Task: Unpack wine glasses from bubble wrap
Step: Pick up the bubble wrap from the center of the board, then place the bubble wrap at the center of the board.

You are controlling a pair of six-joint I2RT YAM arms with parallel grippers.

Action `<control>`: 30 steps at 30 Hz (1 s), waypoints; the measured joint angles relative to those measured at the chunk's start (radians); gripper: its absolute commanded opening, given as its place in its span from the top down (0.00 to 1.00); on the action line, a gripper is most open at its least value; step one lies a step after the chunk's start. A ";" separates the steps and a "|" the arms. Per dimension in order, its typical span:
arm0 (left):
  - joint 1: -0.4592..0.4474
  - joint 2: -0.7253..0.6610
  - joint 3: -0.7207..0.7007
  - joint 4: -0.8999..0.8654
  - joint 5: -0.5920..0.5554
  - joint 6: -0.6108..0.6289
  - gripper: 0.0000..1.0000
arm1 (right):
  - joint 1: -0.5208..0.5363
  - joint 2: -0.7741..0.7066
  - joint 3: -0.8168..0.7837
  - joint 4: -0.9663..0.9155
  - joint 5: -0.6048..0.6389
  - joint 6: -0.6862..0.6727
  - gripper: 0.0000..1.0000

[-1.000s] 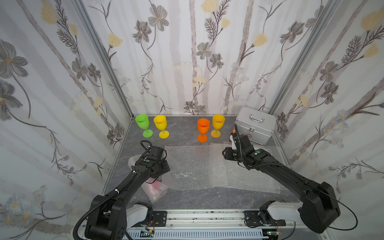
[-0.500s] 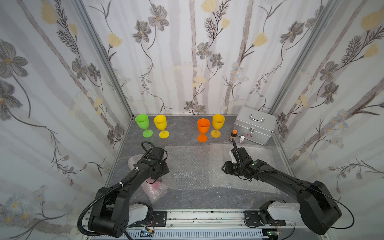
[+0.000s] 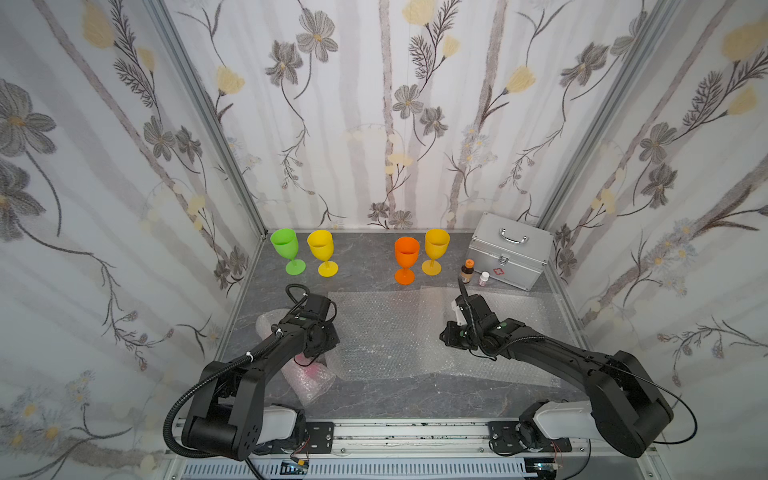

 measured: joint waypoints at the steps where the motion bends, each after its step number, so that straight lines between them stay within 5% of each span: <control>1: 0.000 0.001 -0.001 0.003 0.006 0.001 0.85 | 0.002 0.000 0.003 0.000 0.007 0.000 0.97; 6: 0.000 -0.046 -0.019 0.023 0.023 0.012 1.00 | 0.014 -0.018 0.011 -0.013 0.038 0.000 0.99; 13: -0.057 -0.223 -0.035 0.082 0.055 0.026 1.00 | 0.018 -0.063 0.013 -0.054 0.100 0.000 0.99; 22: -0.245 -0.385 -0.035 0.115 0.022 0.064 1.00 | 0.019 -0.172 0.003 -0.147 0.224 0.037 0.99; 30: -0.455 -0.349 -0.009 0.182 -0.038 0.074 1.00 | -0.004 -0.267 -0.022 -0.266 0.352 0.122 0.99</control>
